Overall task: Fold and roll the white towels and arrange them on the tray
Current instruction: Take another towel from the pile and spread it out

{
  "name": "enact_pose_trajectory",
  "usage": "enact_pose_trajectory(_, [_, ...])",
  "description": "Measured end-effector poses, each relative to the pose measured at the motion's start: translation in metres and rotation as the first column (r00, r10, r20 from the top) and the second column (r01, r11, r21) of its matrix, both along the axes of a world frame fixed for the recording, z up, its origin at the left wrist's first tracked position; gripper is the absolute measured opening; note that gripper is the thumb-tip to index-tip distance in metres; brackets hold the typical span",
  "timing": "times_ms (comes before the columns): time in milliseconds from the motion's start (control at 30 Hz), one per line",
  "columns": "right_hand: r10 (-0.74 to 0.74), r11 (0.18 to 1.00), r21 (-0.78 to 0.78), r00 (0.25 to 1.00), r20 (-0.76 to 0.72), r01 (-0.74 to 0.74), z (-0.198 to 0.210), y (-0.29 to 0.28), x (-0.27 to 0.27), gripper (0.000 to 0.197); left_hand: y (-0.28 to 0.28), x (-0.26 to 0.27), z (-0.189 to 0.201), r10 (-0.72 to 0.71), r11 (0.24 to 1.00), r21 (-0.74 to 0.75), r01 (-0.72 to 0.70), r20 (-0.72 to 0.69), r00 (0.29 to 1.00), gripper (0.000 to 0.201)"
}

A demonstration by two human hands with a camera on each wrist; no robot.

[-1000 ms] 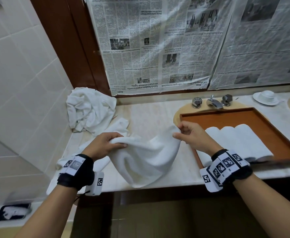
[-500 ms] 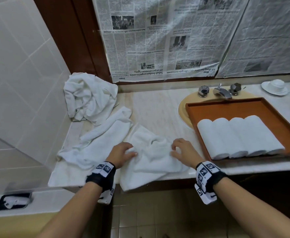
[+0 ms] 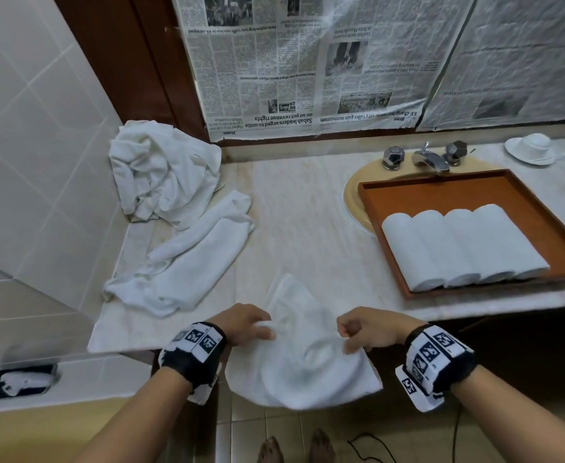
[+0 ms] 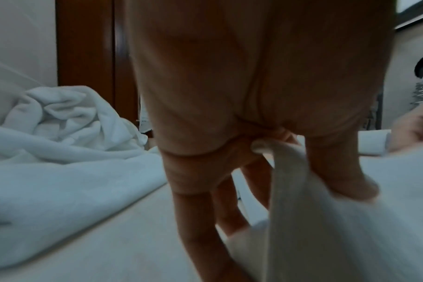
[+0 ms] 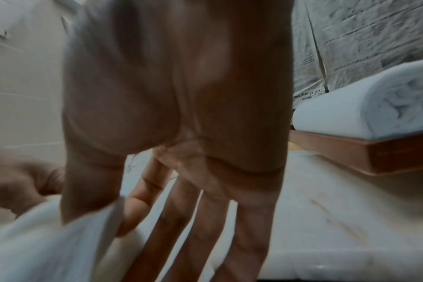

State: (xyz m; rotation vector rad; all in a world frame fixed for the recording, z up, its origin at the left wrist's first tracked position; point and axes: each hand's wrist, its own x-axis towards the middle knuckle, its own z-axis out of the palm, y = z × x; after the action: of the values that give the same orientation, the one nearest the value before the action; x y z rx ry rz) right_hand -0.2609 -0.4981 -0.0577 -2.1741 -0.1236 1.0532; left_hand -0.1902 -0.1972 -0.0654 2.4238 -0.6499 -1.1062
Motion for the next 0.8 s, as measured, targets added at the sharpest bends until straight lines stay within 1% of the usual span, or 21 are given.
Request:
enact_pose_trajectory(67, [-0.050,0.997,0.052,0.999,0.021,0.049,0.011,-0.001,0.000,0.028,0.007,-0.002,0.010,0.005,0.999,-0.049,-0.004,0.033,0.999,0.020])
enact_pose_trajectory(133, [-0.138,0.982,0.134,0.989,0.042,0.132,0.027,-0.004,0.003,0.020,0.015,-0.003,0.020,0.051,0.986,-0.163,-0.044,0.039,0.998,0.015])
enact_pose_trajectory(167, [-0.175,0.970,0.177,0.983,0.044,0.165,0.037,-0.005,0.005,0.016,0.019,-0.004,0.025,0.078,0.974,-0.214,-0.074,0.011,0.997,0.015])
enact_pose_trajectory(233, [-0.228,0.950,0.236,0.971,0.069,0.207,0.057,-0.010,0.008,0.015,0.025,-0.004,0.034,0.122,0.950,-0.282,-0.137,-0.071,0.990,0.019])
enact_pose_trajectory(300, [-0.258,0.932,0.290,0.959,0.117,0.215,0.075,-0.012,0.010,0.017,0.031,-0.002,0.041,0.173,0.927,-0.326,-0.187,-0.070,0.982,0.024])
enact_pose_trajectory(367, [-0.306,0.908,0.350,0.936,0.174,0.232,0.087,-0.016,0.011,0.019,0.037,0.001,0.047,0.229,0.887,-0.403,-0.226,-0.041,0.973,0.030])
enact_pose_trajectory(467, [-0.425,0.851,0.446,0.863,0.273,0.277,0.100,-0.022,0.014,0.015,0.047,0.008,0.064,0.329,0.818,-0.526,-0.234,0.093,0.940,0.040])
enact_pose_trajectory(533, [-0.513,0.817,0.479,0.783,0.353,0.320,0.108,-0.032,0.019,0.015,0.055,0.017,0.078,0.400,0.766,-0.595,-0.244,0.143,0.906,0.041])
enact_pose_trajectory(567, [-0.539,0.815,0.473,0.741,0.401,0.336,0.112,-0.036,0.021,0.014,0.060,0.022,0.085,0.426,0.756,-0.607,-0.246,0.171,0.889,0.042])
enact_pose_trajectory(633, [-0.556,0.818,0.455,0.681,0.476,0.350,0.119,-0.043,0.027,0.010,0.067,0.032,0.099,0.460,0.769,-0.593,-0.237,0.256,0.850,0.034])
enact_pose_trajectory(700, [-0.556,0.822,0.454,0.655,0.511,0.343,0.122,-0.045,0.033,0.008,0.071,0.039,0.109,0.488,0.773,-0.590,-0.234,0.316,0.814,0.020])
enact_pose_trajectory(767, [-0.556,0.828,0.438,0.606,0.569,0.349,0.123,-0.042,0.038,0.005,0.069,0.042,0.114,0.530,0.754,-0.613,-0.237,0.353,0.771,0.012])
enact_pose_trajectory(800, [-0.559,0.829,0.430,0.568,0.604,0.358,0.123,-0.040,0.040,0.005,0.067,0.043,0.117,0.560,0.728,-0.640,-0.247,0.346,0.753,0.009])
